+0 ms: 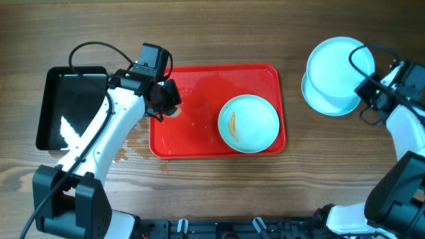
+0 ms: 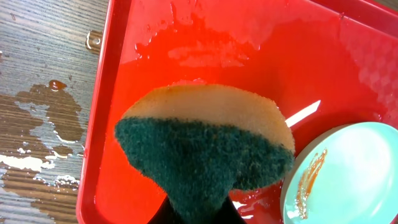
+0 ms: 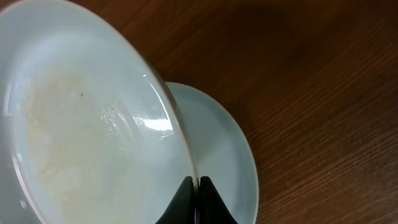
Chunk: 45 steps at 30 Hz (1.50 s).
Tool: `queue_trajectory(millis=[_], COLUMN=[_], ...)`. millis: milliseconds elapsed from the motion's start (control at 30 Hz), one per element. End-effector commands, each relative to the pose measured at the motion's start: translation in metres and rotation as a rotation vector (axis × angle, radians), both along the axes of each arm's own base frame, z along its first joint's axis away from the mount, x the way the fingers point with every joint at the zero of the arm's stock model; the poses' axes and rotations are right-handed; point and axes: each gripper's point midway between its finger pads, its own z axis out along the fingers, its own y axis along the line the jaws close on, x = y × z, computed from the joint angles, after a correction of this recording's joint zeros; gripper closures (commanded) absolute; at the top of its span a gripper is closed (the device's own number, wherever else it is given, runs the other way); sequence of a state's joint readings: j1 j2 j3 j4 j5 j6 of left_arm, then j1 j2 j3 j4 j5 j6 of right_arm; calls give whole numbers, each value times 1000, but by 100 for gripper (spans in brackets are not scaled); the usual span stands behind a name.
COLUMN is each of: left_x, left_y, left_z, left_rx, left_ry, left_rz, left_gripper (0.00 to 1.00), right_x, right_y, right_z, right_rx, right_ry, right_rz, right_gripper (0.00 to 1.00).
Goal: Clean dirty plates on tray and stack at the side
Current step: 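Carry the plate right and stack it on the cleaned plate, then release the plate and move the right gripper back toward the tray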
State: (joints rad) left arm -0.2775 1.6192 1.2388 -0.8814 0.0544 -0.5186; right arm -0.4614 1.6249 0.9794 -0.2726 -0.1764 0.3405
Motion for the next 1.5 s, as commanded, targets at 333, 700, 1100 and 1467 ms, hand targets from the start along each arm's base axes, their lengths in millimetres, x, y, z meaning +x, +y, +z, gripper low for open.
queue_trajectory(millis=[333,700,1100,1467], left_x=[1,0,2,1], left_y=[1,1,0,0], left_z=[2,2,2,2], left_rx=[-13,-12,-15,-14], left_ry=[1,4,-4,-1], left_rz=[18,17,17,16], left_gripper=[96,96,96,96], right_x=[-9,3,-9,-31], right_y=[6,51,208,259], right_z=[-21,-1,34,-50], right_rx=[62,234,309,-10], right_ry=[11,-88,-98,233], right_rz=[-65,136,659,637], right_gripper=[85,67,44,56])
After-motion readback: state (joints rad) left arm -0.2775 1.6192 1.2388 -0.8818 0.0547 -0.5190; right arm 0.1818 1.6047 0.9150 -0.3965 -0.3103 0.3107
